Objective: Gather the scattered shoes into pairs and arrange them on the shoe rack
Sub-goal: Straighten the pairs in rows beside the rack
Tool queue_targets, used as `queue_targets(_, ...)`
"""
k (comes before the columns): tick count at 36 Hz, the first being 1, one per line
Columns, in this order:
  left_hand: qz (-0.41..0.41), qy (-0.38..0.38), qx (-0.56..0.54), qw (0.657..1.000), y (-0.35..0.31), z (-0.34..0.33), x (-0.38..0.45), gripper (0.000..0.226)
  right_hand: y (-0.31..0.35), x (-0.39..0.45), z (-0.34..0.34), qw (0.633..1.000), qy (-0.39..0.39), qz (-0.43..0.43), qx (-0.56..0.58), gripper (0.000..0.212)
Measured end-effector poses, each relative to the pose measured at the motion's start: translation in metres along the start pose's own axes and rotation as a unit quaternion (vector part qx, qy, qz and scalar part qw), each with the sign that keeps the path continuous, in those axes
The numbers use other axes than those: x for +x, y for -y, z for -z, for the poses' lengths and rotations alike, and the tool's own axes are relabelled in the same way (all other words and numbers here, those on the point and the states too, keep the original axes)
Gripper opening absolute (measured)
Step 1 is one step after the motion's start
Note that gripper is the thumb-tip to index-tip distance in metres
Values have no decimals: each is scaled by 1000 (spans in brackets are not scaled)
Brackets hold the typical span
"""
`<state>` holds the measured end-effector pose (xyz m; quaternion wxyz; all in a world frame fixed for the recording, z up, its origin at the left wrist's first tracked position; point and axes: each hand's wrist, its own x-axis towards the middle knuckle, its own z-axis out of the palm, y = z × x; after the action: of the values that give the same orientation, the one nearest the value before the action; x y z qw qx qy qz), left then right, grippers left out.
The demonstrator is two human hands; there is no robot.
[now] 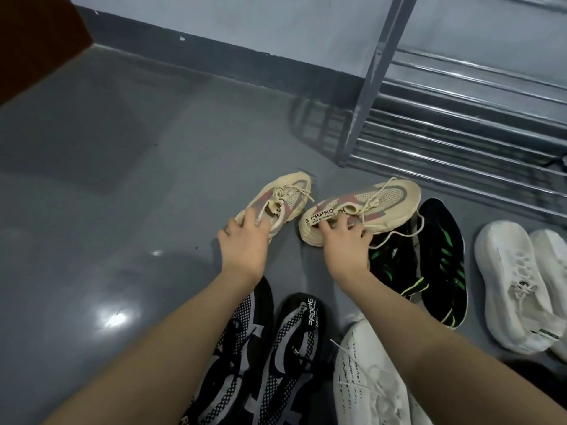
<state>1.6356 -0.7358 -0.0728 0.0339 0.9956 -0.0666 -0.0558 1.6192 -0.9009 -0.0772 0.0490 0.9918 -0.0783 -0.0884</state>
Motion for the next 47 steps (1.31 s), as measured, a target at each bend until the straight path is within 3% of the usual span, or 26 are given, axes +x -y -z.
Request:
queue_targets(4, -35, 31, 52, 998, 5, -5, -1, 39, -2, -1, 0, 998, -41, 24, -51, 44)
queue_targets(8, -78, 48, 70, 993, 4, -4, -2, 30, -7, -4, 3, 998, 10, 43, -40, 45)
queue_targets(15, -134, -11, 36, 990, 6, -1, -2, 32, -21, -21, 12, 988, 24, 152, -22, 36)
queue_targets(17, -153, -18, 28, 988, 3, 1, -3, 30, -19, -29, 15, 989, 34, 145, 2, 28)
queue_targets(19, -164, -18, 25, 986, -1, 4, -2, 26, -11, -32, 15, 994, 33, 83, 69, 24)
queue_targets(24, -161, 17, -1, 987, -2, 9, -4, 30, 9, -21, 19, 991, 61, -31, 119, 78)
queue_targets(29, -132, 88, 24, 987, 10, 16, -11, 64, 13, -18, 19, 977, 150, -39, 146, 93)
queue_targets(33, -90, 138, -12, 986, 6, 19, -10, 65, 16, -26, 13, 977, 144, -19, 155, 72)
queue_targets(37, -125, 111, -33, 985, 2, 18, -13, 50, 16, -27, 14, 976, 95, 13, 194, 46)
queue_targets(41, -129, 74, -31, 988, -1, 25, -12, 54, 11, -27, 13, 979, 54, 49, 190, 37)
queue_targets(47, -143, 66, -44, 987, -10, 23, -11, 52, 4, -30, 11, 987, 50, 34, 149, 46)
